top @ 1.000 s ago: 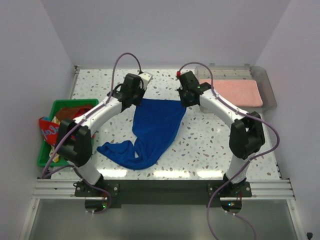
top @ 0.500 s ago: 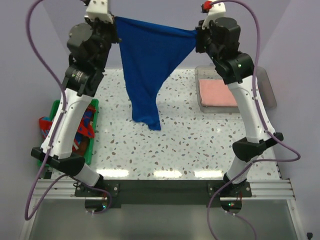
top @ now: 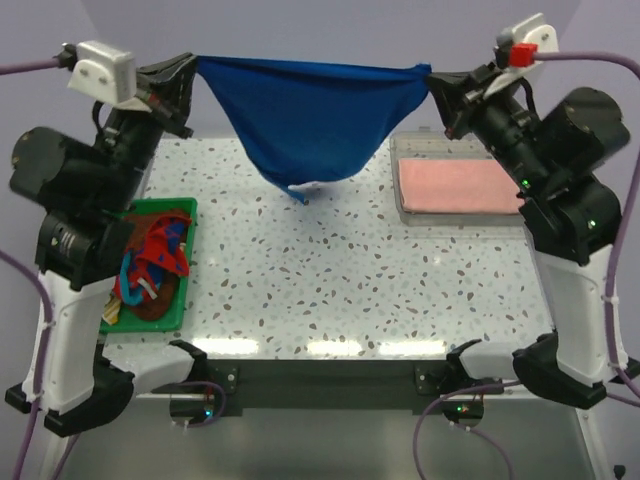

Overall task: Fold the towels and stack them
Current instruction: Flatten out the crumpled towel

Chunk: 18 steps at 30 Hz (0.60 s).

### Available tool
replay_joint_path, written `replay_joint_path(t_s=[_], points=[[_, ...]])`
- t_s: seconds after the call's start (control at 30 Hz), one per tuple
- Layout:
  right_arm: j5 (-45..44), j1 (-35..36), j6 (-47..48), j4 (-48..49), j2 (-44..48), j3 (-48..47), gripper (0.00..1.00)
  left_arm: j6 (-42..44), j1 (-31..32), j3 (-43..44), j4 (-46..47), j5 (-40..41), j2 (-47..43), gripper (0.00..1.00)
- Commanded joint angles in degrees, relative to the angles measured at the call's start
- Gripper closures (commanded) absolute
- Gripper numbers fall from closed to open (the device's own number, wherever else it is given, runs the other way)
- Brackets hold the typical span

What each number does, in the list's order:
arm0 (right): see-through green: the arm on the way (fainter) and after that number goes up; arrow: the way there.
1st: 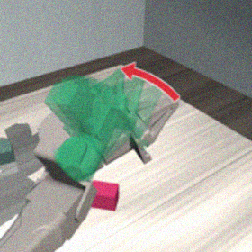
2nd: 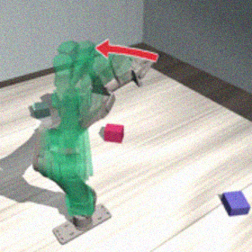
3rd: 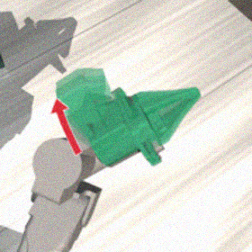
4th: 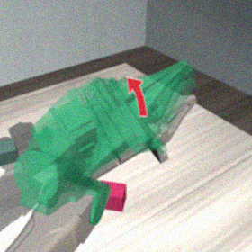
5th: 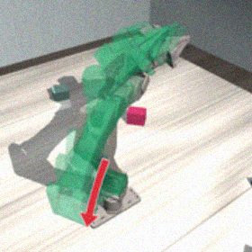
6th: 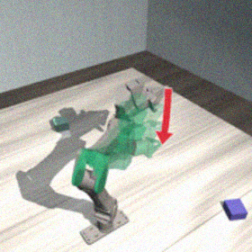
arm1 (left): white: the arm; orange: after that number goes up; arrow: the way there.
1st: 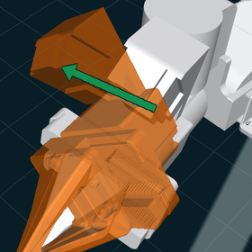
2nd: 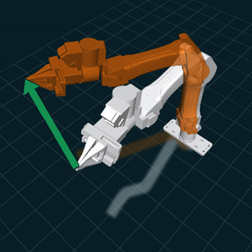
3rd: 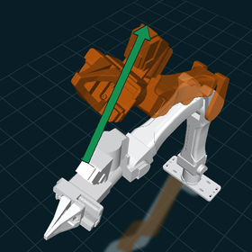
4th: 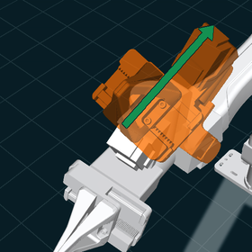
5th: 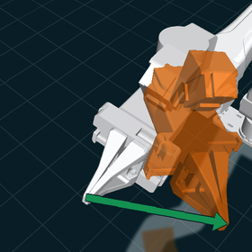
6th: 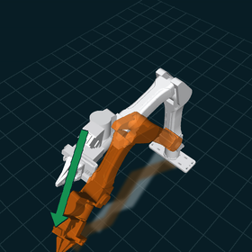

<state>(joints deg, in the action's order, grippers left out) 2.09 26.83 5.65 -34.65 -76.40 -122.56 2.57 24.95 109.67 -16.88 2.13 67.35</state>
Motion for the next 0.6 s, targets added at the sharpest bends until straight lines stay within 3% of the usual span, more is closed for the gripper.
replay_joint_path(t_s=[0.0, 0.3, 0.43, 0.57], points=[[0.72, -0.99, 4.02, -0.93, 4.85, -1.53, 1.00, 1.47, -0.95, 1.07, 2.65, -1.42, -4.59, 1.00], [1.44, -0.99, 5.25, -3.06, 4.86, -10.15, 1.00, 0.16, -0.96, 11.61, 0.19, -4.24, -1.88, 1.00], [-1.81, -1.08, 5.86, -1.38, 2.84, -8.22, 1.00, -0.81, -0.95, 13.12, -1.22, 0.14, 3.21, 1.00], [-7.08, -0.99, 6.56, 2.56, -0.15, 0.44, 1.00, -0.90, -0.96, 8.65, -0.61, 10.75, 8.48, 1.00]])
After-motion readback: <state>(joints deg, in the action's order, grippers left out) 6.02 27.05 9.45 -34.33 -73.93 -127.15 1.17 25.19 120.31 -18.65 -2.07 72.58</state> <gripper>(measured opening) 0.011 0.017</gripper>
